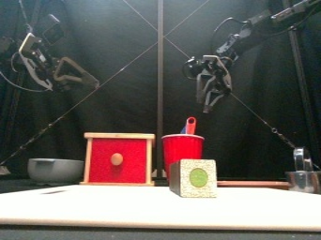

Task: Place sushi on board then cut the sushi with the knife then place the pieces on the plate
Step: Pick knife at handle with right hand

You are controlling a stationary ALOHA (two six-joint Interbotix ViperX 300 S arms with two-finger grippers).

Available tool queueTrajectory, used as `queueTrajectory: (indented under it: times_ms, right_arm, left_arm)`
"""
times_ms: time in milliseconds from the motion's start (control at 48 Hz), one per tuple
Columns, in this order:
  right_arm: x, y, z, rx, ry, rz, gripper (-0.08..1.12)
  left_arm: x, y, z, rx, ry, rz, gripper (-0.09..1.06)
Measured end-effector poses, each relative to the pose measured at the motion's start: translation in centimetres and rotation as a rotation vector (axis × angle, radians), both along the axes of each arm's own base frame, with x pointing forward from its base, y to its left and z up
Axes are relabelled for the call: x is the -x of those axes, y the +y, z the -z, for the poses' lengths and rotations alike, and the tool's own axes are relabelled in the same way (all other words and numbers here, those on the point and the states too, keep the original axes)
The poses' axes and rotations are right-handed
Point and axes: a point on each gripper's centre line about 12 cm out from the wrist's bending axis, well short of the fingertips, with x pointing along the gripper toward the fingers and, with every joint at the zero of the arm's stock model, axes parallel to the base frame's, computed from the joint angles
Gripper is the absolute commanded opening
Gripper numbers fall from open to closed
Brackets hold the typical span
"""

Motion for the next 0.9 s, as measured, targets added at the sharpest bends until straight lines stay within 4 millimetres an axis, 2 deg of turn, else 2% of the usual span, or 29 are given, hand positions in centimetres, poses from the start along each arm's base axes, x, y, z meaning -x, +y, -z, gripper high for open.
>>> queueTrajectory:
  times_ms: [208,438,646,896]
  right_arm:
    - [-1.9,-2.7,0.5,-0.087,0.052,-0.072,0.88]
    - [-3.2,-4.3,1.2,-0.148,0.16,-0.131,0.88]
    - [-5.0,-4.4,1.4,-0.182,0.21,-0.187,0.88]
    - [-6.7,-3.4,1.9,-0.226,0.27,-0.256,0.88]
  left_arm:
    - [0.0,0.1,0.1,0.017,-0.001,-0.011,-0.02]
    - [0.2,0.1,0.3,0.02,0.005,-0.013,-0.02]
    - [0.2,0.1,0.3,0.02,0.005,-0.015,-0.02]
    - [0.2,0.1,0.4,0.019,0.009,-0.014,-0.02]
